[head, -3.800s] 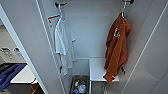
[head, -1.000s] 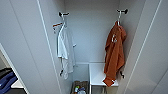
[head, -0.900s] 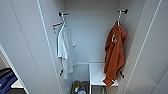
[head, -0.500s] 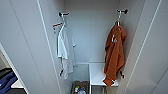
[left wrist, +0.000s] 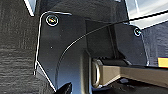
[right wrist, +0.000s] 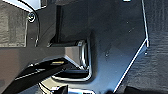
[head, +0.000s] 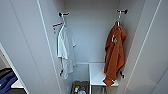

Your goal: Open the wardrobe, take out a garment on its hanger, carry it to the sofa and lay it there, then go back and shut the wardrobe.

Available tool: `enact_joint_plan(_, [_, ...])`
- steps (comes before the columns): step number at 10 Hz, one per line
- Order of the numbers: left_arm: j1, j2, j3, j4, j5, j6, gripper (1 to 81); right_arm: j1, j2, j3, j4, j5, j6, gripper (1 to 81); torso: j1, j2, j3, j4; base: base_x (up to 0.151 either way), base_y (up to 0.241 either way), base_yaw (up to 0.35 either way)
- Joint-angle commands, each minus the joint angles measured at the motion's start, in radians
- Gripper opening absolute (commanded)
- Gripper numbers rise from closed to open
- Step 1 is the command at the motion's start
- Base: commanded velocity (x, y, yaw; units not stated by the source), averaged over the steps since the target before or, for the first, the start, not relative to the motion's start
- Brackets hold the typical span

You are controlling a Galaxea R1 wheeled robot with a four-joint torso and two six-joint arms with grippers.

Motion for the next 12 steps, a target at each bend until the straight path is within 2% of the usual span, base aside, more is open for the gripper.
enact_joint_plan(1, [-0.027, -0.007, 0.0, 0.014, 0.049, 0.008, 81.1, 0.037, -0.001, -0.002, 0.0, -0.049, 0.002, 81.1, 0.001, 0.0, 0.0, 0.0, 0.0, 0.0, 0.0])
enact_joint_plan(6, [-0.026, -0.006, 0.002, 0.014, 0.048, 0.01, 81.1, 0.04, 0.001, -0.003, -0.002, -0.048, 0.0, 81.1, 0.001, 0.0, 0.0, 0.0, 0.0, 0.0, 0.0])
enact_joint_plan(12, [-0.026, -0.004, 0.005, 0.016, 0.048, 0.01, 81.1, 0.042, 0.002, -0.006, -0.003, -0.049, -0.001, 81.1, 0.001, -0.002, 0.0, 0.0, 0.074, 0.0, 0.0])
